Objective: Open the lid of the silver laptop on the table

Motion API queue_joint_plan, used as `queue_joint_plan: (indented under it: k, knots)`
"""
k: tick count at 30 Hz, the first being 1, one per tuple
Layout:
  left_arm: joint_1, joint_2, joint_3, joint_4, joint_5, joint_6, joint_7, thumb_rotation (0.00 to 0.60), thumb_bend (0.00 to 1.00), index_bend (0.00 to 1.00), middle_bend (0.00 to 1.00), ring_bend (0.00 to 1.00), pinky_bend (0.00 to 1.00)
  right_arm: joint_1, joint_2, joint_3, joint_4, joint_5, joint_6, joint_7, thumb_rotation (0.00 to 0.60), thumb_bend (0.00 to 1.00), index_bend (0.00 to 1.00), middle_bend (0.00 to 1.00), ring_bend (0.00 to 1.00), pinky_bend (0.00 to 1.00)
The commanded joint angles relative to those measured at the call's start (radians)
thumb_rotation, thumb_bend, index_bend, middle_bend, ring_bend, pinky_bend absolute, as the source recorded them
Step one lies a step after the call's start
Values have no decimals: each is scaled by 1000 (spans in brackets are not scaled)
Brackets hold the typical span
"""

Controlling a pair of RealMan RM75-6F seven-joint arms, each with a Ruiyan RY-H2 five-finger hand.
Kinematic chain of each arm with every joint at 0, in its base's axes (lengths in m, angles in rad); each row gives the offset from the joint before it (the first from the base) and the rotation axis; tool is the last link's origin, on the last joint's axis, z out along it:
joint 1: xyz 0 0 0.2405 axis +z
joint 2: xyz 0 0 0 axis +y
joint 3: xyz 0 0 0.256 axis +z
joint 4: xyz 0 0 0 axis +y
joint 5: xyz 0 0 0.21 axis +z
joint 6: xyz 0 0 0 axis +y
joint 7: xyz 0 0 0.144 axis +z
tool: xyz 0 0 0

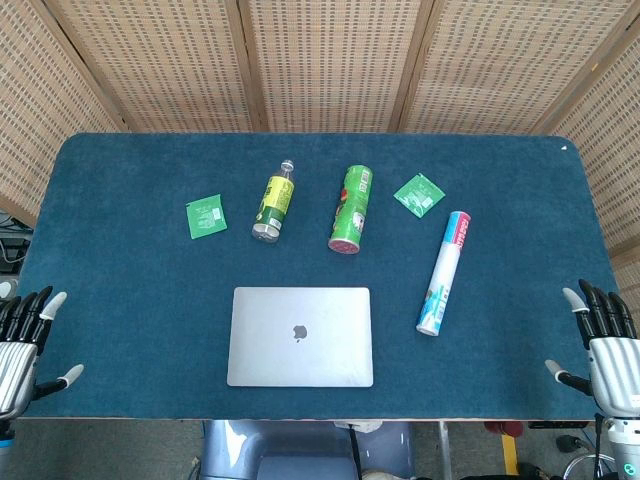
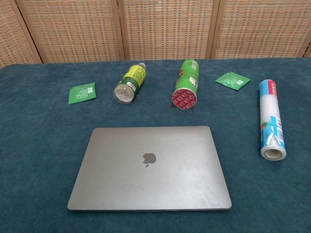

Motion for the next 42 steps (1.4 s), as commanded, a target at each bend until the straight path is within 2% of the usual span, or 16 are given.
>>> queue_joint_plan:
  k: [1, 7, 11, 16, 20, 24, 25, 28, 31, 37, 42]
  knots:
    - [-5, 6, 4, -9, -8, -19, 7, 600, 0, 0, 0, 0, 0, 2, -1, 3, 2, 4, -3, 3, 600, 0, 18, 0, 0, 0]
    - [-35, 6, 17, -38, 11, -74, 0, 600, 0, 0, 0, 0, 0, 2, -2, 7, 10, 8, -1, 15, 600, 0, 24, 0, 0, 0]
    - [-90, 11, 48, -107, 66, -165, -62, 600, 0, 0, 0, 0, 0, 3, -2, 8, 17, 16, -8, 23, 600, 0, 24, 0, 0, 0]
    - [-190, -26, 31, -168, 134, -288, 25, 600, 0, 0, 0, 0, 0, 6, -2, 10, 17, 20, -14, 26, 600, 0, 27, 0, 0, 0]
    - [-302, -127, -4, -168, 174, -426, 99, 600, 0, 0, 0, 0, 0, 9, -4, 11, 20, 25, -22, 23, 600, 0, 32, 0, 0, 0]
    - [-427, -245, -38, -90, 194, -555, 79, 600, 0, 0, 0, 0, 0, 13, -4, 15, 23, 39, -35, 29, 600, 0, 32, 0, 0, 0]
    - [-477, -320, -52, -48, 199, -606, 76, 600, 0, 0, 0, 0, 0, 14, -4, 14, 25, 45, -42, 33, 600, 0, 32, 0, 0, 0]
    - [-525, -441, -70, 46, 157, -663, 82, 600, 0, 0, 0, 0, 0, 15, -3, 13, 27, 44, -46, 44, 600, 0, 32, 0, 0, 0]
    - [-552, -509, -71, 94, 129, -699, 128, 600, 0, 0, 0, 0, 0, 17, -2, 12, 29, 44, -51, 55, 600, 0, 32, 0, 0, 0]
    - [-581, -578, -75, 129, 83, -732, 215, 600, 0, 0, 0, 0, 0, 18, 3, 11, 32, 47, -57, 73, 600, 0, 32, 0, 0, 0]
    - [-589, -592, -83, 125, 37, -730, 273, 600, 0, 0, 0, 0, 0, 17, 12, 11, 32, 45, -55, 99, 600, 0, 32, 0, 0, 0]
